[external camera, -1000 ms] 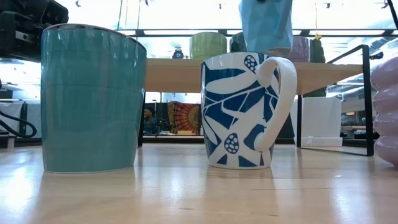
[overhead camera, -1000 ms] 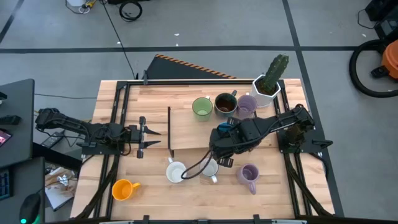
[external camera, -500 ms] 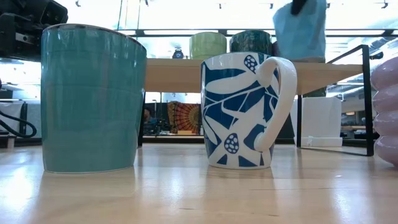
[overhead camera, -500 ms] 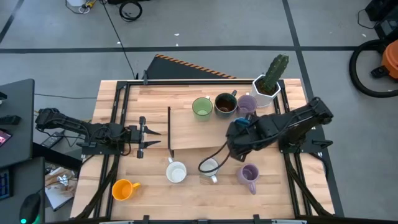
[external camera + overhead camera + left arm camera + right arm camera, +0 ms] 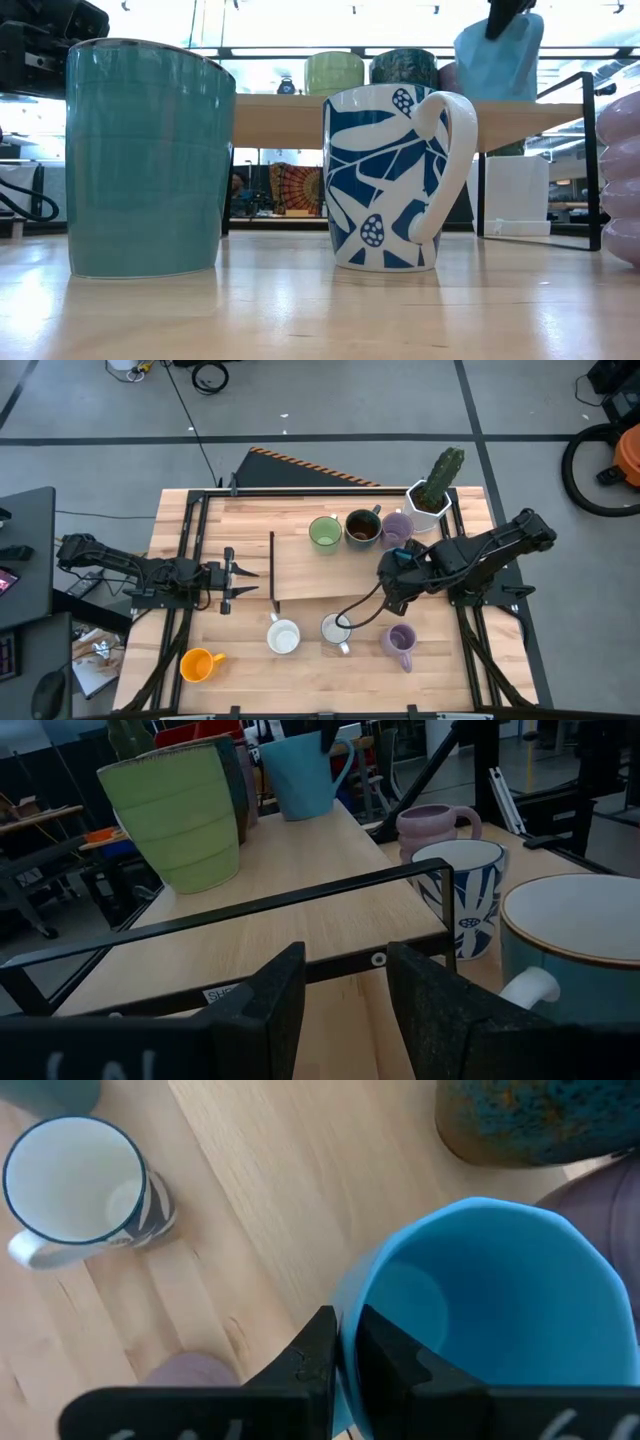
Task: Place coffee mugs
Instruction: Put the blue mug on the shelf aligned with the other purple mug on the shelf, then put the light blue mug on the shelf
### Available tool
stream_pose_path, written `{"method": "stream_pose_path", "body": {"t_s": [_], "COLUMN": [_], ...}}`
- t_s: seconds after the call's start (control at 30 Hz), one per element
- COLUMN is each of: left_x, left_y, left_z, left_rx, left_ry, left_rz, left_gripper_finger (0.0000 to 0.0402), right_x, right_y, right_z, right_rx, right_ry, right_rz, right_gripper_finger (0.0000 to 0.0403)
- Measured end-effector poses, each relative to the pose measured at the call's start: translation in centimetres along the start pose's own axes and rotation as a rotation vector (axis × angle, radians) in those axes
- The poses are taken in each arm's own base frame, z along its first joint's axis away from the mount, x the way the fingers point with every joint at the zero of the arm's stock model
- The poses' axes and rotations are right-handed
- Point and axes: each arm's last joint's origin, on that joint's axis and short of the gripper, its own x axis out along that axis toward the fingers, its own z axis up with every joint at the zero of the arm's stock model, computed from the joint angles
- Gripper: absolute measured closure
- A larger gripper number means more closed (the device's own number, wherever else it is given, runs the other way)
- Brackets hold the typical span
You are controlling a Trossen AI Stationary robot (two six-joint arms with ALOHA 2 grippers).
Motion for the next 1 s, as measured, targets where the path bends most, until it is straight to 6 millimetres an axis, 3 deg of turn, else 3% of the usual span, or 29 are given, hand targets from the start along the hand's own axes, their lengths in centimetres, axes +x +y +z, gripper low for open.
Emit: {"method": "stream_pose_path", "body": {"t_s": [0.4, 0.8, 1.0], "left_x": [0.00, 0.00, 0.00], "left_y": [0.00, 0.00, 0.00], "left_z": [0.00, 0.00, 0.00], "left_rx": [0.000, 0.000, 0.000], "left_ry": [0.000, 0.000, 0.000], "left_rz": [0.000, 0.000, 0.000], "left_gripper_finger": [0.0253, 0.0253, 0.0253], "right_x": [0.06, 0.27, 0.39], "right_y": [-0.11, -0.78, -0.93], "right_z": [-0.10, 0.01, 0.15], "right_rx": [-0.051, -0.013, 0.015], "right_ry": [0.004, 0.045, 0.068], "right_rz": [-0.014, -0.036, -0.016], "right_gripper_finger": [0.0329, 0.0230, 0.0204]}}
